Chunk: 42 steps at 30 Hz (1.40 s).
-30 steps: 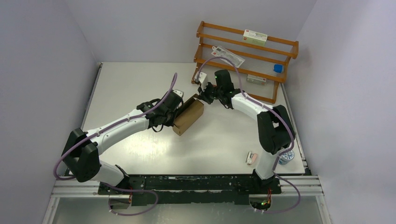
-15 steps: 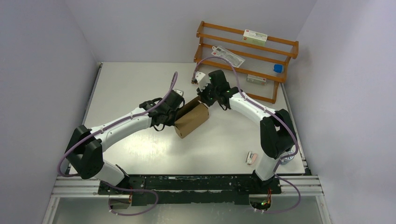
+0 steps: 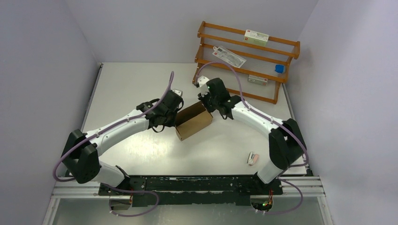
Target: Fold the paper box
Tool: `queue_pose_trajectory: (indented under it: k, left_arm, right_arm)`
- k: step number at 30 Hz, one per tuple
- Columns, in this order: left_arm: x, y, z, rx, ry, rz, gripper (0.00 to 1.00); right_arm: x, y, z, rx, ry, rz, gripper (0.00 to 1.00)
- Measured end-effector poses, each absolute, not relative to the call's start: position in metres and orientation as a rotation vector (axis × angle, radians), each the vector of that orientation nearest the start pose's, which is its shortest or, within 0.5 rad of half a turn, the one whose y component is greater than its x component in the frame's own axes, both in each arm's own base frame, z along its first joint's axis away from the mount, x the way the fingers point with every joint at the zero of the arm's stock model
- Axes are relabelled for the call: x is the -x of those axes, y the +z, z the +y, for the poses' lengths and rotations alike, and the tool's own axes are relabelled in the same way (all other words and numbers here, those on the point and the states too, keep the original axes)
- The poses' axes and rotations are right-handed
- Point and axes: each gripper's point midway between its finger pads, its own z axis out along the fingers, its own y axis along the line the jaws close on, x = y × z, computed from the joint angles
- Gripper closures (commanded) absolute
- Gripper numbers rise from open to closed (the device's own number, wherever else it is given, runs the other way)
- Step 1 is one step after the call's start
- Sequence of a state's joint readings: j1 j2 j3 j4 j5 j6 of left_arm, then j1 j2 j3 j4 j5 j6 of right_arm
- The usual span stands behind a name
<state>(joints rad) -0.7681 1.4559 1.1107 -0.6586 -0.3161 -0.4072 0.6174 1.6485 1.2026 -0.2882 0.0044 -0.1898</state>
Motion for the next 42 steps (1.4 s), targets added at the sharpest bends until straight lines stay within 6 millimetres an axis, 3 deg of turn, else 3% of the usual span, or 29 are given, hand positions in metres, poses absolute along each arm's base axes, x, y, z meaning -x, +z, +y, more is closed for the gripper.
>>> queue_pose_trajectory:
  k: [2, 6, 11, 18, 21, 28, 29, 33, 39, 42]
  left_arm:
    - [-0.271, 0.125, -0.211, -0.332, -0.101, 2.467, 0.95]
    - [-0.270, 0.124, -0.215, -0.344, -0.133, 2.464, 0.95]
    - [-0.265, 0.117, -0.215, -0.373, -0.144, 2.481, 0.95]
    - [-0.264, 0.117, -0.218, -0.403, -0.167, 2.480, 0.95]
    - [-0.262, 0.117, -0.221, -0.420, -0.181, 2.482, 0.95]
    - [-0.253, 0.123, -0.230, -0.508, -0.256, 2.470, 0.94]
    - [-0.248, 0.128, -0.234, -0.542, -0.290, 2.459, 0.91]
    - [-0.242, 0.137, -0.235, -0.580, -0.329, 2.439, 0.76]
    - [-0.241, 0.155, -0.220, -0.556, -0.312, 2.404, 0.58]
    - [-0.250, 0.166, -0.208, -0.501, -0.303, 2.399, 0.52]
  right_arm:
    - [-0.360, 0.132, 0.245, 0.861, 0.220, 2.124, 0.59]
    - [-0.346, 0.151, 0.235, 0.760, 0.230, 2.085, 0.50]
    - [-0.321, 0.170, 0.211, 0.565, 0.272, 2.036, 0.52]
    - [-0.273, 0.148, 0.187, 0.409, 0.386, 2.058, 0.55]
    - [-0.253, 0.129, 0.190, 0.404, 0.462, 2.082, 0.55]
    - [-0.227, 0.097, 0.227, 0.474, 0.608, 2.103, 0.58]
    - [-0.226, 0.095, 0.238, 0.488, 0.635, 2.087, 0.58]
    - [-0.229, 0.095, 0.250, 0.500, 0.652, 2.056, 0.58]
    - [-0.231, 0.094, 0.250, 0.504, 0.642, 2.032, 0.57]
    - [-0.231, 0.092, 0.249, 0.515, 0.631, 2.032, 0.57]
